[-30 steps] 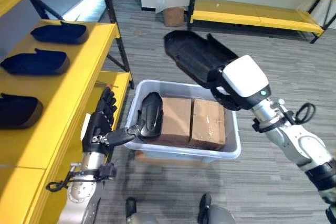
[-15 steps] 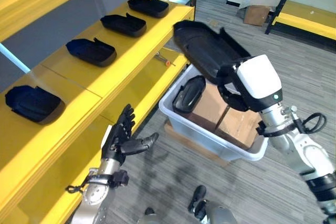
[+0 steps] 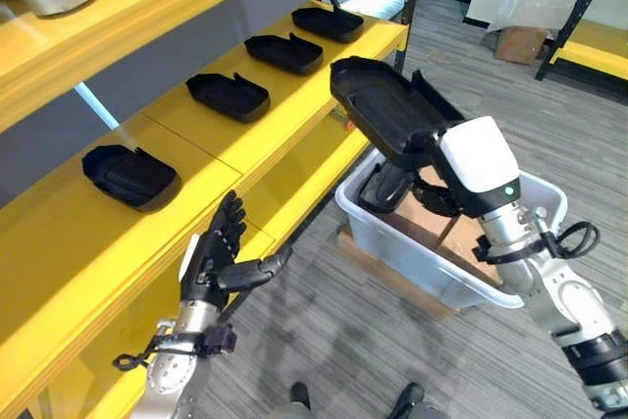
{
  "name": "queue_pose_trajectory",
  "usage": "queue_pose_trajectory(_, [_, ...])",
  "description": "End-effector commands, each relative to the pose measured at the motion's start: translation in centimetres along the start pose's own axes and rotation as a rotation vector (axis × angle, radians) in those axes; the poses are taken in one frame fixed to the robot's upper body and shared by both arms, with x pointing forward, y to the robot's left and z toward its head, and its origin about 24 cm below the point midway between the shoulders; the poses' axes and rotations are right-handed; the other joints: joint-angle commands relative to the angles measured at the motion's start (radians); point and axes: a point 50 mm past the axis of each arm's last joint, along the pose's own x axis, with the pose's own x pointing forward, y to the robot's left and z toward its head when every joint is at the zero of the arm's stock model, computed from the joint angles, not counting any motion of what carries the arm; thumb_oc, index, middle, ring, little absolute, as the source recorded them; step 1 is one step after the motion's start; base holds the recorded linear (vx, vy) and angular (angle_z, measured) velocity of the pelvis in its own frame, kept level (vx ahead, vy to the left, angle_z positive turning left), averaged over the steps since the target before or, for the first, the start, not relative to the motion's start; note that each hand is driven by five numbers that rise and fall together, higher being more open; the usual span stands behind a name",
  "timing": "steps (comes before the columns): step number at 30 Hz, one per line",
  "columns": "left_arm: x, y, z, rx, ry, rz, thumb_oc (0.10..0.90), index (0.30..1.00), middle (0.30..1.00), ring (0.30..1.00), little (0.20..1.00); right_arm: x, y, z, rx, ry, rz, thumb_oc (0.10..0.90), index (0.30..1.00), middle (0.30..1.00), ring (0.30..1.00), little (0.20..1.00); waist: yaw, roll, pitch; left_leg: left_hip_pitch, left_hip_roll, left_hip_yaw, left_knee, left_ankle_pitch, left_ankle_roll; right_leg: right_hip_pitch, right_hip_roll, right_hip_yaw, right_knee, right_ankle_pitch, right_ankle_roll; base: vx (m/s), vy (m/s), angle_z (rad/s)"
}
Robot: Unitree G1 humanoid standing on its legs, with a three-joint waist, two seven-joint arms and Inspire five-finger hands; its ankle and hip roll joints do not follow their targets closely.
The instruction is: Move parts from the plastic box to the shelf.
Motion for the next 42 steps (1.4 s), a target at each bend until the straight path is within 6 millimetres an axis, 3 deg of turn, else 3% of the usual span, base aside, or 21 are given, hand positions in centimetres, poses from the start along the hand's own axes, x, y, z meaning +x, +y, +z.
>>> queue_pose_trajectory(1, [0.7, 0.5, 4.3, 0.043, -0.243, 0.006, 0.9, 1.0, 1.0, 1.0, 1.0, 4.1, -4.7, 0.7, 0.032, -0.057, -0.305, 0.4, 0.3, 0.3, 0.3, 0.3, 0.031, -0.06, -0.099, -0.04, -0.02, -0.097, -0.014, -0.018, 0.031, 0.091, -0.102, -0.042, -0.087, 0.129, 0.146, 0.01, 0.11, 0.25])
queue_pose_trajectory(10, [0.5, 0.8, 4.5, 0.071, -0.248, 0.014, 0.9, 1.0, 1.0, 1.0, 1.0, 3.7, -4.0, 0.3, 0.006, -0.024, -0.262, 0.4, 0.3, 0.3, 0.3, 0.3, 0.07, -0.082, -0.093, -0.04, -0.096, -0.16, -0.016, -0.03, 0.07, 0.126, -0.175, -0.067, -0.045, 0.181, 0.174, 0.01, 0.112, 0.25])
queue_pose_trajectory(13, [0.9, 0.8, 4.5, 0.087, -0.246, 0.004, 0.9, 1.0, 1.0, 1.0, 1.0, 3.3, -4.0, -0.2, -0.034, -0.015, -0.239, 0.4, 0.3, 0.3, 0.3, 0.3, 0.057, -0.087, -0.077, -0.042, -0.116, -0.197, -0.017, -0.027, 0.084, 0.11, -0.189, -0.004, 0.02, 0.195, 0.172, 0.0, 0.084, 0.55])
queue_pose_trajectory(14, [1.4, 0.6, 4.4, 0.1, -0.245, -0.01, 0.9, 1.0, 1.0, 1.0, 1.0, 2.6, -4.3, -0.6, -0.06, -0.009, -0.237, 0.4, 0.3, 0.3, 0.3, 0.3, -0.001, -0.087, -0.064, -0.045, -0.117, -0.238, -0.019, -0.021, 0.088, 0.059, -0.113, 0.207, 0.021, 0.179, 0.155, 0.0, 0.02, 0.74])
queue_pose_trajectory(15, [1.5, 0.5, 4.4, 0.1, -0.246, -0.011, 0.9, 1.0, 1.0, 1.0, 1.0, 2.6, -4.4, -0.6, -0.062, -0.008, -0.238, 0.4, 0.3, 0.3, 0.3, 0.3, 0.002, -0.086, -0.065, -0.049, -0.116, -0.235, -0.02, -0.015, 0.087, 0.053, -0.112, 0.21, 0.021, 0.183, 0.151, 0.01, 0.033, 0.76])
queue_pose_trajectory(17, [1.8, 0.5, 4.4, 0.108, -0.247, -0.01, 0.9, 1.0, 1.0, 1.0, 1.0, 2.3, -4.8, -0.7, -0.062, -0.011, -0.252, 0.4, 0.3, 0.3, 0.3, 0.3, -0.018, -0.077, -0.064, -0.048, -0.106, -0.247, -0.018, -0.009, 0.095, 0.018, -0.024, 0.283, 0.058, 0.105, 0.119, 0.03, 0.04, 0.6])
queue_pose_trajectory(18, [1.8, 0.5, 4.4, 0.108, -0.247, -0.01, 0.9, 1.0, 1.0, 1.0, 1.0, 2.3, -4.8, -0.7, -0.062, -0.011, -0.252, 0.4, 0.3, 0.3, 0.3, 0.3, -0.018, -0.077, -0.064, -0.048, -0.106, -0.247, -0.018, -0.009, 0.095, 0.018, -0.024, 0.283, 0.058, 0.105, 0.119, 0.1, 0.041, 0.31])
queue_pose_trajectory(19, [1.9, 0.3, 4.1, 0.099, -0.239, -0.006, 0.9, 1.0, 1.0, 1.0, 1.0, 2.3, -5.0, -0.7, -0.037, -0.017, -0.261, 0.4, 0.3, 0.3, 0.3, 0.3, -0.042, -0.081, -0.073, -0.047, -0.107, -0.255, -0.014, -0.013, 0.102, -0.006, 0.141, 0.333, 0.059, -0.031, 0.067, 0.06, 0.009, 0.0])
queue_pose_trajectory(20, [1.9, 0.3, 4.1, 0.099, -0.239, -0.005, 0.9, 1.0, 1.0, 1.0, 1.0, 2.3, -5.0, -0.7, -0.037, -0.018, -0.262, 0.4, 0.3, 0.3, 0.3, 0.3, -0.042, -0.08, -0.074, -0.051, -0.105, -0.254, -0.012, -0.01, 0.101, -0.008, 0.143, 0.332, 0.053, -0.025, 0.064, 0.1, 0.003, 0.0])
queue_pose_trajectory(21, [1.9, 0.3, 4.0, 0.089, -0.241, 0.008, 0.9, 1.0, 1.0, 1.0, 1.0, 2.5, -5.1, -0.5, -0.023, -0.031, -0.27, 0.4, 0.3, 0.3, 0.3, 0.3, -0.051, -0.087, -0.076, -0.057, -0.114, -0.264, -0.001, -0.015, 0.097, -0.027, 0.197, 0.364, 0.01, -0.035, 0.048, 0.04, -0.028, 0.13])
queue_pose_trajectory(22, [2.0, 0.3, 3.9, 0.078, -0.236, 0.02, 0.9, 1.0, 1.0, 1.0, 1.0, 2.5, -5.2, -0.4, -0.013, -0.038, -0.277, 0.4, 0.3, 0.3, 0.3, 0.3, -0.055, -0.095, -0.077, -0.072, -0.124, -0.279, 0.02, -0.02, 0.086, -0.016, 0.217, 0.397, -0.036, -0.035, 0.038, 0.07, -0.051, 0.17])
queue_pose_trajectory(27, [1.5, 0.8, 3.6, 0.021, -0.231, 0.069, 0.9, 1.0, 1.0, 1.0, 1.0, 2.5, -5.8, -0.8, -0.015, -0.034, -0.295, 0.4, 0.3, 0.3, 0.3, 0.3, -0.05, -0.107, -0.098, -0.086, -0.117, -0.295, 0.061, -0.045, 0.061, 0.065, 0.222, 0.361, -0.173, 0.007, 0.038, 0.05, -0.118, 0.28])
queue_pose_trajectory(32, [1.1, 0.6, 3.0, 0.015, -0.196, 0.049, 0.9, 1.0, 1.0, 1.0, 1.0, 2.2, -6.1, -1.1, -0.02, -0.032, -0.287, 0.4, 0.3, 0.3, 0.3, 0.3, -0.039, -0.106, -0.104, -0.086, -0.107, -0.323, 0.064, -0.042, 0.052, 0.103, 0.231, 0.34, -0.196, -0.008, 0.025, 0.06, -0.08, 0.24])
queue_pose_trajectory(34, [1.4, 0.2, 3.3, 0.007, -0.202, 0.027, 0.9, 1.0, 1.0, 1.0, 1.0, 2.1, -6.7, -1.1, -0.038, -0.041, -0.31, 0.4, 0.3, 0.3, 0.3, 0.3, -0.045, -0.107, -0.087, -0.134, -0.116, -0.326, 0.139, -0.049, 0.037, 0.1, 0.212, 0.307, -0.178, -0.017, 0.014, -0.07, -0.044, 0.47])
queue_pose_trajectory(35, [1.8, -0.1, 3.5, -0.004, -0.211, 0.012, 0.9, 1.0, 1.0, 1.0, 1.0, 1.9, -7.2, -1.3, -0.06, -0.044, -0.323, 0.4, 0.3, 0.3, 0.3, 0.3, -0.068, -0.112, -0.075, -0.171, -0.086, -0.243, 0.188, -0.054, 0.024, 0.095, 0.19, 0.267, -0.174, -0.012, 0.019, -0.12, 0.054, 0.71])
queue_pose_trajectory(37, [2.1, -0.4, 3.6, -0.03, -0.213, -0.016, 0.9, 1.0, 1.0, 1.0, 1.0, 1.8, -7.8, -1.6, -0.102, -0.046, -0.333, 0.4, 0.3, 0.3, 0.3, 0.3, -0.114, -0.119, -0.074, -0.179, 0.038, -0.031, 0.238, -0.068, 0.012, 0.08, 0.156, 0.213, -0.166, -0.004, 0.03, -0.12, 0.063, 1.39])
queue_pose_trajectory(38, [2.2, -0.5, 3.5, -0.039, -0.207, -0.024, 0.9, 1.0, 1.0, 1.0, 1.0, 1.9, -7.9, -1.7, -0.112, -0.042, -0.343, 0.4, 0.3, 0.3, 0.3, 0.3, -0.117, -0.118, -0.076, -0.17, 0.086, 0.001, 0.241, -0.059, -0.003, 0.079, 0.152, 0.201, -0.17, -0.002, 0.031, -0.02, 0.038, 1.88])
queue_pose_trajectory(39, [2.1, -0.4, 3.5, -0.036, -0.204, -0.028, 0.9, 1.0, 1.0, 1.0, 1.0, 1.7, -7.9, -1.9, -0.12, -0.026, -0.338, 0.4, 0.3, 0.3, 0.3, 0.3, -0.112, -0.113, -0.081, -0.16, 0.11, -0.013, 0.225, -0.047, -0.019, 0.09, 0.157, 0.195, -0.18, -0.007, 0.033, 0.07, 0.129, 1.25])
queue_pose_trajectory(42, [2.0, -0.1, 3.8, -0.023, -0.213, 0.002, 0.9, 1.0, 1.0, 1.0, 1.0, 0.6, -8.3, -2.7, -0.125, 0.019, -0.359, 0.4, 0.3, 0.3, 0.3, 0.3, -0.107, -0.11, -0.094, -0.17, 0.25, -0.081, 0.141, 0.091, -0.073, 0.107, 0.129, 0.193, -0.151, -0.031, 0.047, 0.09, 0.26, 0.42])
